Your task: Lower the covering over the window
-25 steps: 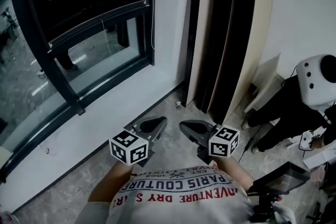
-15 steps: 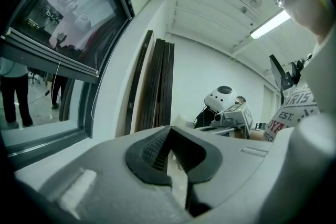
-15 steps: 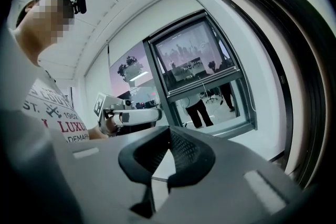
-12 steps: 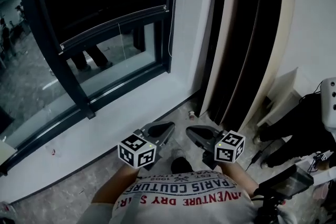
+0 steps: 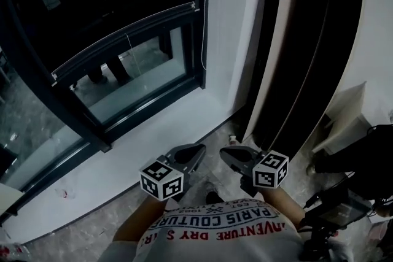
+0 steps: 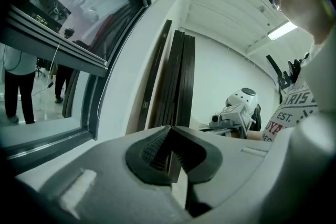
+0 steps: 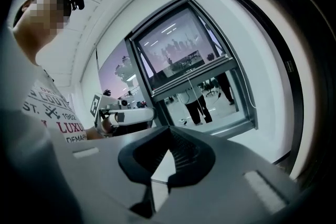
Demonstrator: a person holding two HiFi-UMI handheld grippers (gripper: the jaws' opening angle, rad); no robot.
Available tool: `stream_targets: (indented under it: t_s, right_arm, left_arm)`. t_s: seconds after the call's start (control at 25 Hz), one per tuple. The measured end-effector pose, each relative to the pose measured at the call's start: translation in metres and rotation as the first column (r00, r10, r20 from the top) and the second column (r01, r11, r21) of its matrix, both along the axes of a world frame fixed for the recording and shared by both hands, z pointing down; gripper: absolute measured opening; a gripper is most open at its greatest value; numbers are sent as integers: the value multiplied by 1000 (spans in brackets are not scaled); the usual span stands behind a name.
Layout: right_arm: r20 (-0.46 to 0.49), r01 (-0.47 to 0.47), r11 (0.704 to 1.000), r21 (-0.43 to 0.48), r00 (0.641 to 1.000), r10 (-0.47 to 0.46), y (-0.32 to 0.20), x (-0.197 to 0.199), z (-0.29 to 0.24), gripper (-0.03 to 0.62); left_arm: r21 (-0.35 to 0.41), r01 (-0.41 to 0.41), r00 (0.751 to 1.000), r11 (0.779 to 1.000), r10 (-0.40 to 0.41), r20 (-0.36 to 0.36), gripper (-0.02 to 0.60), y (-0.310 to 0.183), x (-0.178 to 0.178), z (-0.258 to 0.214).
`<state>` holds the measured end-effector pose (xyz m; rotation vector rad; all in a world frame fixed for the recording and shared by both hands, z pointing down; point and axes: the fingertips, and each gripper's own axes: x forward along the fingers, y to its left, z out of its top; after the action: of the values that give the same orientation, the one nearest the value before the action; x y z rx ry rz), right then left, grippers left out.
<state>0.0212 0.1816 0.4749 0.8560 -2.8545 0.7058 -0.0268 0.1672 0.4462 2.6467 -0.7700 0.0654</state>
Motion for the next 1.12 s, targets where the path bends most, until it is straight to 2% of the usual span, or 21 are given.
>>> stream_targets:
  t_s: [0.24, 0.44, 0.84, 1.12]
  right_arm:
    - [-14, 4, 1000, 14, 1000, -4, -125, 27, -10, 3]
    - [-9, 7, 999, 47, 1000, -7, -201, 52, -26, 3]
    - [10, 2, 994, 107, 1000, -3, -256, 60, -44, 3]
    - [4, 8, 992, 126, 1000, -9, -294, 41, -45, 3]
  left_arm:
    - [-18, 29, 1000, 999, -29, -5, 2, -128, 24, -1]
    - [10, 39, 999, 999, -39, 10, 2, -200, 45, -19]
    - [52, 55, 998, 997, -57, 35, 2, -259, 52, -35]
    - [83, 45, 998, 996, -48, 34, 2, -297, 41, -42]
